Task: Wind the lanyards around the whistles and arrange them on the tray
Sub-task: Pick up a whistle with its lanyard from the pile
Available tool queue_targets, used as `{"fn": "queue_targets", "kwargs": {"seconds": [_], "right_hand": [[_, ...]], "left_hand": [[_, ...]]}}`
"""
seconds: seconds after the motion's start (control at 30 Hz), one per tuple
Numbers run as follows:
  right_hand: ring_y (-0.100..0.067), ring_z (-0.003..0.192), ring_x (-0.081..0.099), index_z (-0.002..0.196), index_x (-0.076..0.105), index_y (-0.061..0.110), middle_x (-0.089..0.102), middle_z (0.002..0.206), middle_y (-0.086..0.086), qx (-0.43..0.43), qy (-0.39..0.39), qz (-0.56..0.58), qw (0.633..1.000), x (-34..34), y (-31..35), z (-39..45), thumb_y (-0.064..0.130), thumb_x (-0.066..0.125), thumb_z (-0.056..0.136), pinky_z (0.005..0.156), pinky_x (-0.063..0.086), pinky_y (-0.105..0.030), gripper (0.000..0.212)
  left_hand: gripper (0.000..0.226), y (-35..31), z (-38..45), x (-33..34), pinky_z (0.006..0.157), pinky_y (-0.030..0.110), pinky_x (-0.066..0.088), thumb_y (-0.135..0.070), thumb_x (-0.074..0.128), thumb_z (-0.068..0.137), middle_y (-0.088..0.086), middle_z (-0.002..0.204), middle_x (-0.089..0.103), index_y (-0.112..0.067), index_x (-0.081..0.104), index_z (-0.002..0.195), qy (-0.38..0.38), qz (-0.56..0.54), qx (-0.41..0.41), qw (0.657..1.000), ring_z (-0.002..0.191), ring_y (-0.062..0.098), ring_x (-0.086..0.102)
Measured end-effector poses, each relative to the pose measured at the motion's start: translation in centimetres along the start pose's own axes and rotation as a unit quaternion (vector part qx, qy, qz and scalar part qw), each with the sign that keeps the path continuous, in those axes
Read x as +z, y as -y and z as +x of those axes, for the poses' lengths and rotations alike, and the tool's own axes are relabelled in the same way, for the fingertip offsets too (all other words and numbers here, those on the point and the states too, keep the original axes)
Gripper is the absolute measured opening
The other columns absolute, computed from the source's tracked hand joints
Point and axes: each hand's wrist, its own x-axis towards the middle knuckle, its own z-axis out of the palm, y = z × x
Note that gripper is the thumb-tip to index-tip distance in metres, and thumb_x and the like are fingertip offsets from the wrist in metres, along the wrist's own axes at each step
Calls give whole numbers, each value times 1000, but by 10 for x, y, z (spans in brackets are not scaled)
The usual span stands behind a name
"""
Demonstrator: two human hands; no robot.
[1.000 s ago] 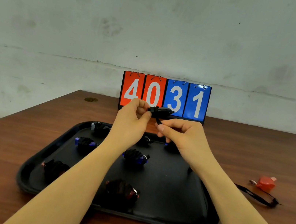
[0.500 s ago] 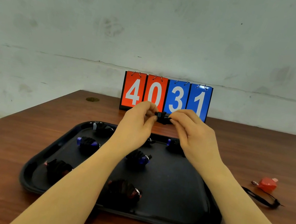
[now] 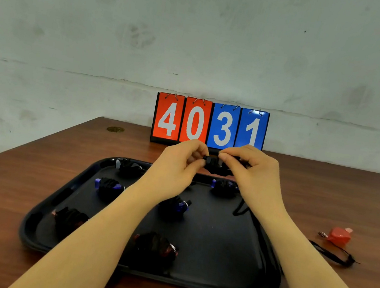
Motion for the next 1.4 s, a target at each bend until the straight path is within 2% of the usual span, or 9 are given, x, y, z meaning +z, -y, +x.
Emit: {"fn": "queue_targets", "kwargs": {"seconds": [0.23, 0.37, 0.5, 0.6, 0.73, 0.87, 1.17, 1.27, 1.4], "right_hand": [[-35, 82, 67, 74, 75, 14, 72, 78, -11, 224, 48, 236, 944, -11, 1, 9, 9, 71, 76, 77, 57, -43, 7], [-26, 77, 66, 68, 75, 16, 72, 76, -8, 273, 70, 296, 913, -11, 0, 11, 12, 72, 73, 78, 52, -43, 7], [-13, 50, 51, 74, 72, 8, 64, 61, -6, 286, 68, 297, 909, -8, 0, 9, 3, 62, 82, 52, 43, -24, 14], [-11, 46, 47, 78, 70, 2, 62, 58, -4, 254, 101, 272, 923, -3, 4, 4, 7, 64, 82, 53, 42, -22, 9], [-9, 52, 50, 82, 73, 9, 67, 64, -2, 199, 145, 234, 940, 2, 9, -1, 12, 65, 82, 63, 49, -20, 9], [-10, 54, 52, 86, 73, 12, 67, 65, 0, 168, 167, 203, 950, 2, 9, -3, 14, 64, 83, 70, 51, -22, 10], [-2, 61, 58, 91, 70, 24, 69, 71, 4, 108, 191, 108, 970, -2, 14, -1, 17, 60, 87, 67, 50, -14, 12], [1, 77, 60, 104, 68, 19, 68, 85, 10, 7, 194, -59, 979, 2, 12, -3, 20, 57, 90, 76, 47, -11, 18], [-19, 92, 62, 99, 68, 10, 66, 101, -3, -163, 101, -205, 960, 8, 8, -6, 18, 55, 89, 81, 51, -30, 18]], "left_hand": [[16, -4, -1, -4, 67, 6, 46, -10, 55, 89, -11, 81, 58, -25, 57, 92, 21, -69, -16, 997, 66, -1, 57], [15, -7, -1, -7, 70, 10, 48, -6, 58, 87, -8, 77, 61, -20, 61, 92, 25, -139, -16, 990, 61, -1, 57], [17, -8, 0, -7, 68, 13, 48, -3, 58, 86, -8, 71, 60, -20, 61, 90, 2, -215, -33, 976, 60, 1, 57], [18, -6, 2, -6, 63, 12, 48, -2, 57, 87, -7, 68, 60, -19, 60, 88, -36, -244, -73, 966, 56, 1, 57], [16, -3, 4, -4, 67, 20, 53, -5, 57, 87, -3, 71, 58, -21, 57, 86, -93, -229, -106, 963, 54, 4, 54], [17, 1, 6, -3, 69, 22, 50, -10, 57, 88, -2, 78, 57, -26, 53, 83, -133, -171, -116, 969, 65, 7, 53], [10, 6, 7, -4, 59, 10, 37, -12, 52, 91, -14, 78, 51, -20, 51, 96, -156, -39, -119, 980, 69, 2, 49], [9, 9, 7, -3, 61, 9, 37, -12, 51, 92, -13, 82, 51, -19, 53, 98, -140, 10, -105, 985, 72, 3, 50], [11, 13, 7, -1, 67, 14, 41, -12, 51, 92, -11, 87, 51, -19, 53, 101, -122, 34, -82, 988, 79, 5, 51]]}}
